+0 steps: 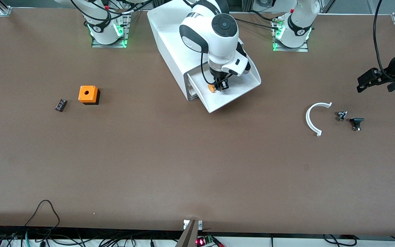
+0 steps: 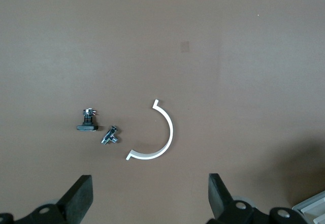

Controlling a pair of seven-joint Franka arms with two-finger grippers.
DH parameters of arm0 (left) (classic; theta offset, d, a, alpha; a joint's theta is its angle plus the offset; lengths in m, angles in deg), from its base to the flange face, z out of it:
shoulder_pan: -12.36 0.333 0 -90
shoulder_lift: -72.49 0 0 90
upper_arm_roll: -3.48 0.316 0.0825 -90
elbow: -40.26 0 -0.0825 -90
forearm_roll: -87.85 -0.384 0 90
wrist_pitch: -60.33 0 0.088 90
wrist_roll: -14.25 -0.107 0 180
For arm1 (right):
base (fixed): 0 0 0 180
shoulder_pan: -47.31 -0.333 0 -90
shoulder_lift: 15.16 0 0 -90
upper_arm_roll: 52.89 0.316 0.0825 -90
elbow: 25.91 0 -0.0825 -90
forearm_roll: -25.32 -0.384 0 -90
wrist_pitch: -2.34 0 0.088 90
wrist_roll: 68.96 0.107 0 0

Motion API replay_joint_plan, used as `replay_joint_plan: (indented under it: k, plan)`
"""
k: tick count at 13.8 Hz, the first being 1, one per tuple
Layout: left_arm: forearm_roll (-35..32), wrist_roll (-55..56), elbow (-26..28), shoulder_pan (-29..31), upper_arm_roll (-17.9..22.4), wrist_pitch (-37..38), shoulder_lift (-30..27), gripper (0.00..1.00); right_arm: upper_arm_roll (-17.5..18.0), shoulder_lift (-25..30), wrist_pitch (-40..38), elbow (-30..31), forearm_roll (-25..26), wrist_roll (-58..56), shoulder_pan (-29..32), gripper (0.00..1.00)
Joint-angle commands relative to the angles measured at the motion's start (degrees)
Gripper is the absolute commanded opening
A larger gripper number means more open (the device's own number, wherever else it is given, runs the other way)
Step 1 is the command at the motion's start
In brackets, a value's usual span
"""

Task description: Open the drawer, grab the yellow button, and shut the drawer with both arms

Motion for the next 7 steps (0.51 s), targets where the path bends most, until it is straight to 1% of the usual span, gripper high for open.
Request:
replay_joint_plan:
  k: [1, 3, 7]
  plan:
    - [-0.8, 0.5, -0.4, -0.9, 0.7, 0.2, 0.1, 1.00, 0.1, -1.1, -0.7, -1.5, 0.7, 0.1, -0.7, 0.40]
    - [-0.6, 0.4, -0.4, -0.9, 0.7, 0.1, 0.3, 1.00, 0.3, -0.6, -0.5, -1.5, 0.4, 0.5, 0.0, 0.37]
    - [1.1, 1.3, 0.5, -1.6, 0.4, -2.5, 1.5, 1.00, 0.3, 2.7, -0.2, -1.5, 0.3, 8.8, 1.1, 0.37]
